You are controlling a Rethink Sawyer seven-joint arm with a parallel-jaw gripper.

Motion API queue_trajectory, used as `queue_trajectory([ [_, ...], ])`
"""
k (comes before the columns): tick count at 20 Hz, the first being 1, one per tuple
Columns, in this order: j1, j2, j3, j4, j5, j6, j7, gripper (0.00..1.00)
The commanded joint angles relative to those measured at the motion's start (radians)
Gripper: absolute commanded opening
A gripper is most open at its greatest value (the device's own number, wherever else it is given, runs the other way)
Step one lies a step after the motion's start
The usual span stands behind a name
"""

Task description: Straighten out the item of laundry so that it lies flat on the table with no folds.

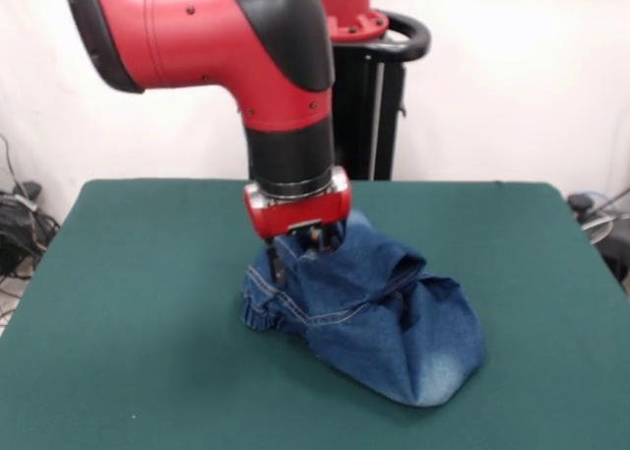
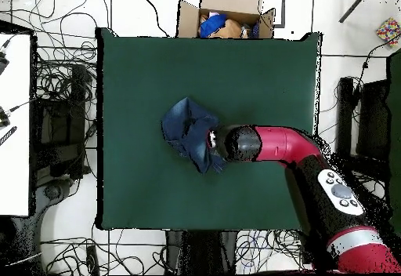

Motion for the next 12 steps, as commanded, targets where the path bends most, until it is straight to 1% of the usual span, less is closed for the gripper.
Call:
queue_trajectory([
  [1, -0.031, 0.029, 0.004, -0.142, -0.063, 0.037, -0.075, 1.0],
  [5, -0.041, 0.021, 0.016, -0.17, -0.067, 0.077, -0.102, 1.0],
  [6, -0.038, 0.023, 0.01, -0.156, -0.077, 0.06, -0.093, 1.0],
  [12, -0.027, 0.043, -0.007, -0.148, -0.103, 0.024, -0.072, 1.0],
])
